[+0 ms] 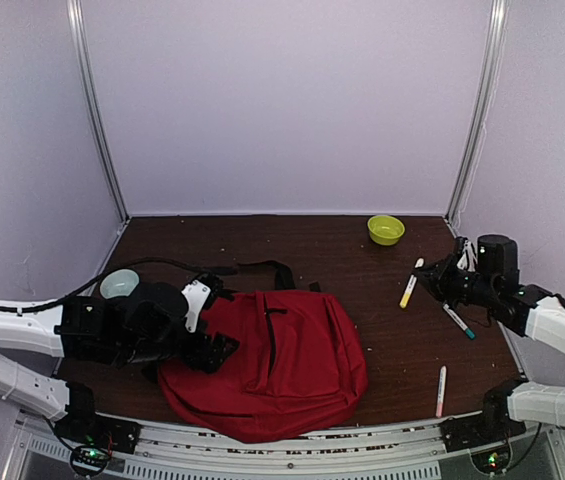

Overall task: Pack the student bag
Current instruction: Pick up the pen from the center of the board, then pass from the right arm to the left

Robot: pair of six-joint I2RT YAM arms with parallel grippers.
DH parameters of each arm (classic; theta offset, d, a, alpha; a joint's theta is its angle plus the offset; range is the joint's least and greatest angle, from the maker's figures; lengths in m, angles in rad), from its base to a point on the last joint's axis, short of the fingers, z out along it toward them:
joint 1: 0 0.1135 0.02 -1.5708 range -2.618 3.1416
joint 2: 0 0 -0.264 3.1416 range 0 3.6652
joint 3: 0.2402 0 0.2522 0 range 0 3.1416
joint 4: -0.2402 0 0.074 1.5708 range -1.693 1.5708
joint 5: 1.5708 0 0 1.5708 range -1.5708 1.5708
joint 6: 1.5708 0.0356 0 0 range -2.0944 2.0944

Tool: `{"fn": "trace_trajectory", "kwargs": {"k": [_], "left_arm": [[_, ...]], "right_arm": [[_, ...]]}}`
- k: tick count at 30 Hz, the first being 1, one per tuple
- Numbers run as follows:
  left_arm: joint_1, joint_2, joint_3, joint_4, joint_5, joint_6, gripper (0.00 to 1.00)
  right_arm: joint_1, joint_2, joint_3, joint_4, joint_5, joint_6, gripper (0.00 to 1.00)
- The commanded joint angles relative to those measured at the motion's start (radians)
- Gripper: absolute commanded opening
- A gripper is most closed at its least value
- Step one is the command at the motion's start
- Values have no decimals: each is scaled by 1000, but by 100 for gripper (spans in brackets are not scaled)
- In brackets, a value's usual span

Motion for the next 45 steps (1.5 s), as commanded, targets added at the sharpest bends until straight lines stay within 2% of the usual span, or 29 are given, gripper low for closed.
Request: {"fn": "trace_trajectory", "kwargs": {"k": [1, 6, 18, 34, 45], "left_arm": [[5, 11, 44, 78, 51, 27, 81], [-2, -6, 30, 184, 156, 68, 78], [-36, -36, 4, 366, 305, 116, 75], [-38, -16, -23, 602, 348, 54, 73], [-38, 57, 30, 749, 433, 39, 73]], "right_arm": [[103, -61, -14, 231, -21, 13, 0], [241, -61, 4, 336, 15, -38, 0], [480, 37, 86, 489, -53, -203, 0], [633, 181, 205, 636, 78, -178, 0], [750, 229, 273, 675, 164, -198, 0]]}}
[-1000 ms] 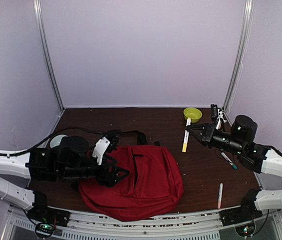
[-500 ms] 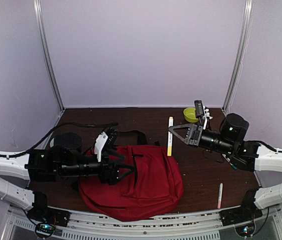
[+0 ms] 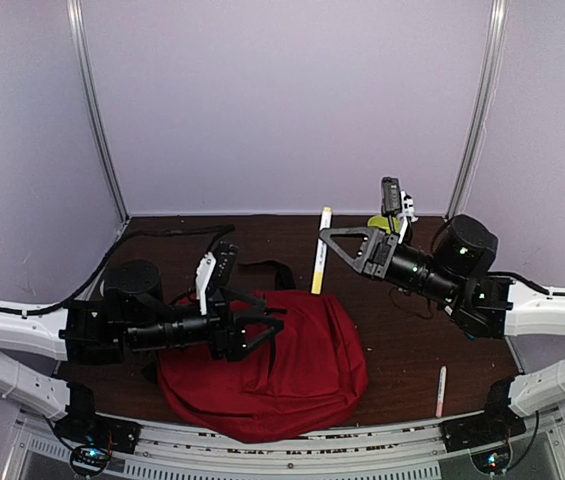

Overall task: Pack the student bag
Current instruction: Pass from the right arm to the left

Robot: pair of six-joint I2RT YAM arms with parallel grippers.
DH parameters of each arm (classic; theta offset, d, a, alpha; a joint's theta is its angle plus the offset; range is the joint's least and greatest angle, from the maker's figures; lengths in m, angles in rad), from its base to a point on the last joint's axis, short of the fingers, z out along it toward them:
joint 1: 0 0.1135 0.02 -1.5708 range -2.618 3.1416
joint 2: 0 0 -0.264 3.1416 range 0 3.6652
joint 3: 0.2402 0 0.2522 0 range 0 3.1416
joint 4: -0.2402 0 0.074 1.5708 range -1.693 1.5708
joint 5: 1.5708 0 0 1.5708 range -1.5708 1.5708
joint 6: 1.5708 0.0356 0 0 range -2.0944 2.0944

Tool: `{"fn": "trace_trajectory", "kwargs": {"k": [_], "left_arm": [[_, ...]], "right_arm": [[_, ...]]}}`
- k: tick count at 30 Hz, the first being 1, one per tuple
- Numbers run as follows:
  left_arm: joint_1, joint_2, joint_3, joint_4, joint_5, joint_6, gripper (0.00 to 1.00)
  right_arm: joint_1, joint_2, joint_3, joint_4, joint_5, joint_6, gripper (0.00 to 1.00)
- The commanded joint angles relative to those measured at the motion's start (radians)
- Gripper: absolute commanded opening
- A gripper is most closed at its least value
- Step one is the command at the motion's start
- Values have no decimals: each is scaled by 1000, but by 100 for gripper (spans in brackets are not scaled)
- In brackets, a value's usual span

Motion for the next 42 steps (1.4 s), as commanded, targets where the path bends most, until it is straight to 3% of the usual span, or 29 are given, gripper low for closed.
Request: {"fn": "trace_trajectory", "kwargs": {"k": [1, 6, 11, 19, 26, 30, 32, 37, 42], "left_arm": [[-4, 54, 54, 162, 85, -19, 73], [-4, 133, 90, 264, 167, -62, 71], [-4, 165, 87, 353, 200, -92, 62], [-4, 167, 91, 364, 165, -95, 36], [-4, 169, 93, 330, 151, -103, 2], [-4, 161, 81, 322, 138, -109, 0], [-4, 154, 73, 318, 130, -112, 0], [-4, 137, 62, 266, 103, -101, 0], [-4, 105, 35, 187, 54, -93, 0]], "right_arm": [[59, 28, 57, 19, 57, -32, 0], [121, 44, 84, 7, 79, -79, 0], [149, 59, 94, 9, 93, -85, 0], [166, 83, 90, 28, 96, -70, 0], [169, 73, 79, 39, 106, -85, 0], [169, 54, 53, 67, 92, -112, 0], [170, 53, 51, 58, 77, -130, 9], [170, 61, 97, -73, 56, -188, 45], [162, 21, 99, -218, 149, -251, 76]]}}
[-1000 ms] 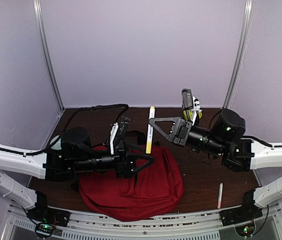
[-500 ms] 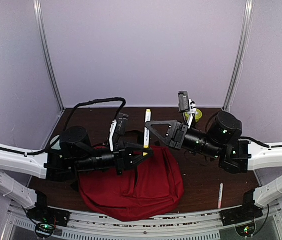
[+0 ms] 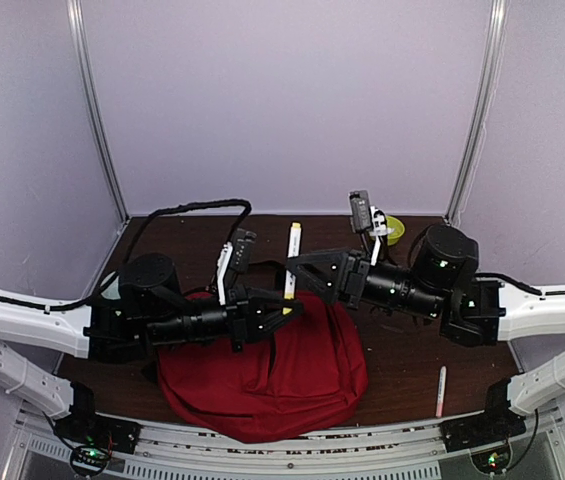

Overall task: Pack the student bag
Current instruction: Pass from the right arm to the left

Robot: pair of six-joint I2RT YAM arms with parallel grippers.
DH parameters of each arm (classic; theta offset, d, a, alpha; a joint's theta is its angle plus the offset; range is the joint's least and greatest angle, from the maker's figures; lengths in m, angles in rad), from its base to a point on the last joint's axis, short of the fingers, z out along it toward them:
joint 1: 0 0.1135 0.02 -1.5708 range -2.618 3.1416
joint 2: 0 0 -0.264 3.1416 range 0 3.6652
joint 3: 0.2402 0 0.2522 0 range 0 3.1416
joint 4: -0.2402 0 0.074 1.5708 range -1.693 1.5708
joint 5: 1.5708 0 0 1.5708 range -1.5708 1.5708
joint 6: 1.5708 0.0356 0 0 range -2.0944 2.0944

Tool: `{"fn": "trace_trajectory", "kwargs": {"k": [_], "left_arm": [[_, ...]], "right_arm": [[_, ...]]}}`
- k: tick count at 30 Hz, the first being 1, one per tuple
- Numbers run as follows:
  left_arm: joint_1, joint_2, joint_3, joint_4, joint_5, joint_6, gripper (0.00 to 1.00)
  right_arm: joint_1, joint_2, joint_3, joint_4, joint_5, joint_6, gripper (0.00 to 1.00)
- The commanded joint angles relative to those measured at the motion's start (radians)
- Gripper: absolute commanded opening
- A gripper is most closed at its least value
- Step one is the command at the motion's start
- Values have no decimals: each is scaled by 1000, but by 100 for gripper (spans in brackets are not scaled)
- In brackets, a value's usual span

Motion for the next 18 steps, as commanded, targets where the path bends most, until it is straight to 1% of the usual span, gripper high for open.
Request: {"fn": "trace_trajectory", "kwargs": {"k": [1, 3, 5, 7, 10, 18], "left_arm": [[-4, -53, -31, -65, -67, 21, 0], [-4, -70, -44, -115, -100, 20, 0], [-4, -82, -47, -183, -133, 21, 0], [-4, -91, -45, -272, -168, 22, 0], [-4, -107, -46, -357, -201, 26, 0], [10, -121, -29, -593, -235, 23, 0]], "right_arm": [[-5, -60, 27, -160, 84, -86, 81], [-12, -81, 31, -223, 118, -112, 85], [-25, -100, 32, -284, 150, -135, 86], [-43, -123, 28, -335, 176, -152, 86], [-79, -149, 18, -402, 202, -171, 87], [-184, -199, 10, -538, 250, -205, 86]]}}
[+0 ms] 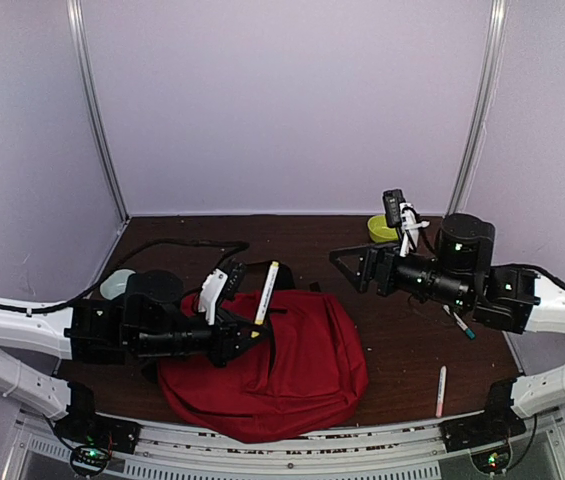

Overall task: Pack the student bag
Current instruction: Pass from the right arm to the left

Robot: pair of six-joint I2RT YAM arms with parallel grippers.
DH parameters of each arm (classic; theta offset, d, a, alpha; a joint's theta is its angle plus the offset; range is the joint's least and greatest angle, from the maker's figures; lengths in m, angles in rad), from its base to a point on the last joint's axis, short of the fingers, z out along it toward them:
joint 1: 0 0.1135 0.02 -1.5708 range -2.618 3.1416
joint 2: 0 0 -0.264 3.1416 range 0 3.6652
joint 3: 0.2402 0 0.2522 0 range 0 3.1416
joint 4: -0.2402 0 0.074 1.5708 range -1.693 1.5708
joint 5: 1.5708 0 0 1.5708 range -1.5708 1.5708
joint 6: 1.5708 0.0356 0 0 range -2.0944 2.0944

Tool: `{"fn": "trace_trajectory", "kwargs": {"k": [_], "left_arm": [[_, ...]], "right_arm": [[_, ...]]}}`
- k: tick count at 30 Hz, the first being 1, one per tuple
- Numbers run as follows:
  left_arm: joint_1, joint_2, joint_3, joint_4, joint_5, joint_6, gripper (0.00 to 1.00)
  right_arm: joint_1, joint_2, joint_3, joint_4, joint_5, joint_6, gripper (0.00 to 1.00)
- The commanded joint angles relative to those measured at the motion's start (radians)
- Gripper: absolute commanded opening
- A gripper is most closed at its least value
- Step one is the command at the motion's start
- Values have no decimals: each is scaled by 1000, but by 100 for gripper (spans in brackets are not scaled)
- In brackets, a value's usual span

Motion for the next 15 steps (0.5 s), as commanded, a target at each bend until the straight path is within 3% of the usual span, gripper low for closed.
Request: {"fn": "trace_trajectory", "kwargs": {"k": [1, 10, 15], "left_arm": [[11, -11, 19, -174, -42, 9, 0], [38, 53, 157, -495, -63, 9, 0], [38, 142, 254, -564, 67, 18, 0]], "right_arm": [[-52, -31, 3, -105, 51, -34, 86], [-111, -9, -1, -155, 50, -14, 85], [-127, -3, -12, -164, 32, 3, 85]]}}
